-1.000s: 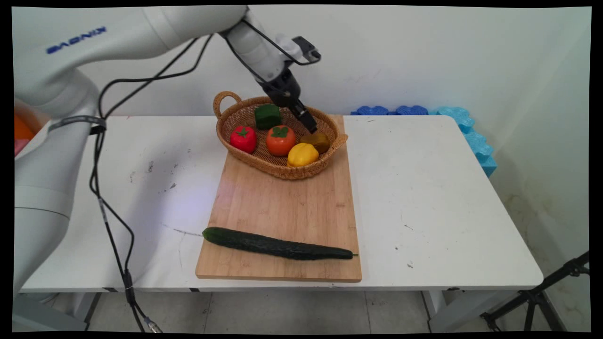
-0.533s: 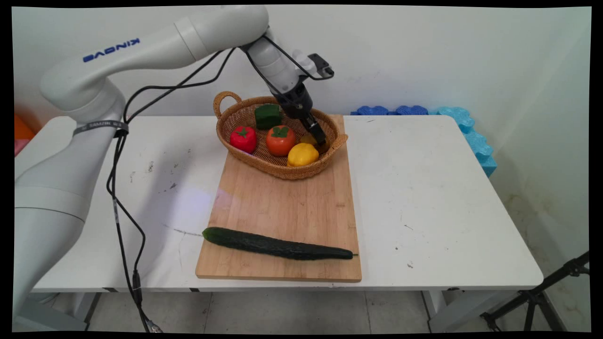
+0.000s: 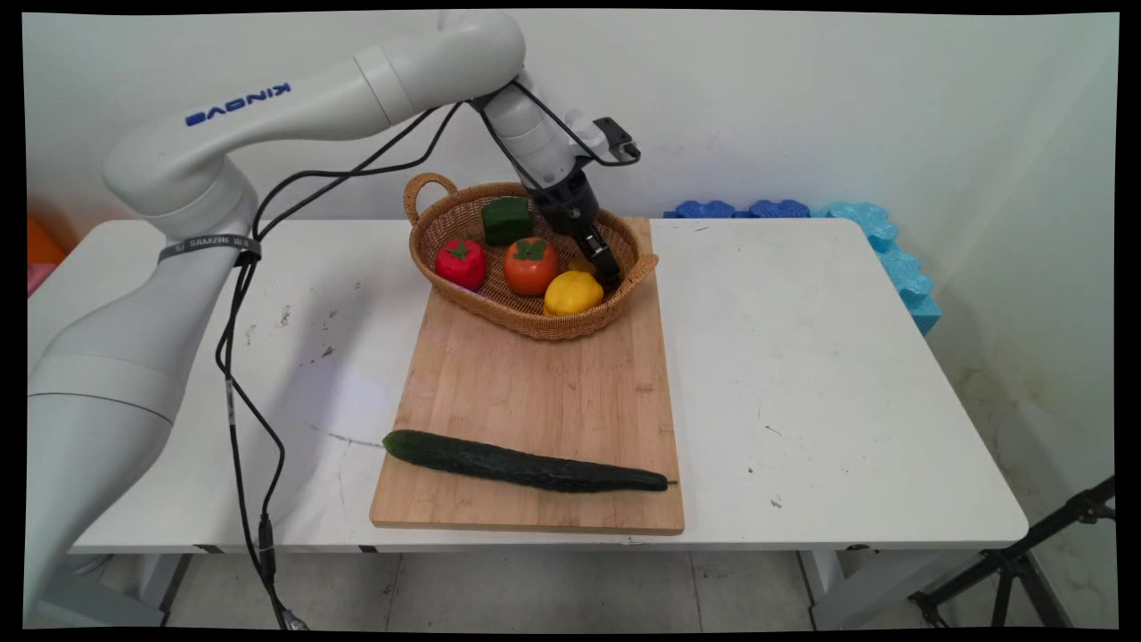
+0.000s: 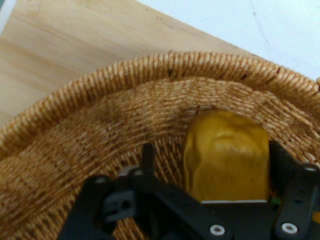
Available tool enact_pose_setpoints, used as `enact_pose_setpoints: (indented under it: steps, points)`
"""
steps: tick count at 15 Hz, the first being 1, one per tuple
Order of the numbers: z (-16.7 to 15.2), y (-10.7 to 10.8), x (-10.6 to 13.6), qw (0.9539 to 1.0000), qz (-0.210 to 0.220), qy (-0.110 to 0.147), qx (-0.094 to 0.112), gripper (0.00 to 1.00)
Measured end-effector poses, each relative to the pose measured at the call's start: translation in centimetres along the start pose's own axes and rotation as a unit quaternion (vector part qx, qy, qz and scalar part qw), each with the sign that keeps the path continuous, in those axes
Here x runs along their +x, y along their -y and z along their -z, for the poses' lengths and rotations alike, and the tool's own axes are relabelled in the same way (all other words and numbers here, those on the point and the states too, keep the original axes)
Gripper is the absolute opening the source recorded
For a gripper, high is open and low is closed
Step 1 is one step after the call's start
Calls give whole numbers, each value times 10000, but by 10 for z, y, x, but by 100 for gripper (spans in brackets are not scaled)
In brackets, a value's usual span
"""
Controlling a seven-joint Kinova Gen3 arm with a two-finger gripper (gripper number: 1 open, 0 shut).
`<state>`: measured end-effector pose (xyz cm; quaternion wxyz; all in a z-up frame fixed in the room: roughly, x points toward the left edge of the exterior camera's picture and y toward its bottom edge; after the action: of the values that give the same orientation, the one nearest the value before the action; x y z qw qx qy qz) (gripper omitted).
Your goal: Pick up the potato from the vegetable basket, then place the picked object on the cutting board
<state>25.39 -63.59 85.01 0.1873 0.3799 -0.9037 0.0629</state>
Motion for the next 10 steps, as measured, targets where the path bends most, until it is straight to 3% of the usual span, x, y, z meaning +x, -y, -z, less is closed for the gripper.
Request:
enact_pose_setpoints:
  steps: [6, 10]
  points:
    - [-4, 0, 2, 9999, -147, -23, -9, 0]
    - [24, 0, 5, 9994, -218, -224, 145, 0]
